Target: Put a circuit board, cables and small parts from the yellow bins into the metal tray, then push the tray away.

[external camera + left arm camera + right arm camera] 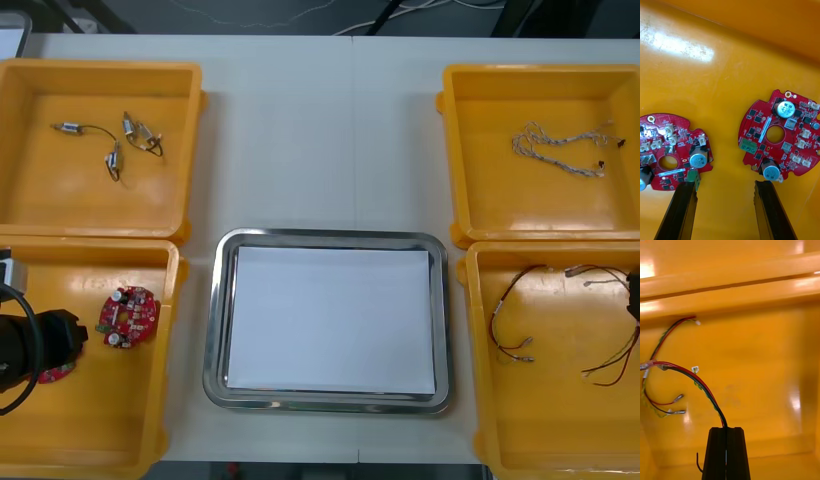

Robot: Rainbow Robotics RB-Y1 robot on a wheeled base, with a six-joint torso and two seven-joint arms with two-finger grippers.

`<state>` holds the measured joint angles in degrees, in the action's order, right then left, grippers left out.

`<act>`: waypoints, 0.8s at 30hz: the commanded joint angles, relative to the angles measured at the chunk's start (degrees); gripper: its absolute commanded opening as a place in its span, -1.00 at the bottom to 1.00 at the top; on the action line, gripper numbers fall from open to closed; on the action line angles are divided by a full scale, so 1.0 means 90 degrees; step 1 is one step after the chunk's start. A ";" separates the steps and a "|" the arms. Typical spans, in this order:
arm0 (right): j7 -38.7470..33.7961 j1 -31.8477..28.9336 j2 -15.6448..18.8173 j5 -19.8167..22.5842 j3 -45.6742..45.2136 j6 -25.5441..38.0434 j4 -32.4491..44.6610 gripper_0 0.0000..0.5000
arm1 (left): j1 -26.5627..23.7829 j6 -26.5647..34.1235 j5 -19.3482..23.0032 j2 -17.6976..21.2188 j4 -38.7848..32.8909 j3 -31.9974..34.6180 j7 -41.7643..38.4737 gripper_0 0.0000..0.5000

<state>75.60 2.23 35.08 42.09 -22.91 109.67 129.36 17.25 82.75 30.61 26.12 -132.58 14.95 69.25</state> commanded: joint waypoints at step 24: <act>-0.0119 0.0650 0.0390 0.0480 0.0641 0.0036 0.1144 -1.00 | 0.0554 -0.1030 -0.0647 0.0164 0.0678 -0.0323 0.0402 0.74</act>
<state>75.58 7.06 36.47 45.95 -18.02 109.79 137.00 20.87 75.04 25.80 26.13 -127.11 13.89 69.27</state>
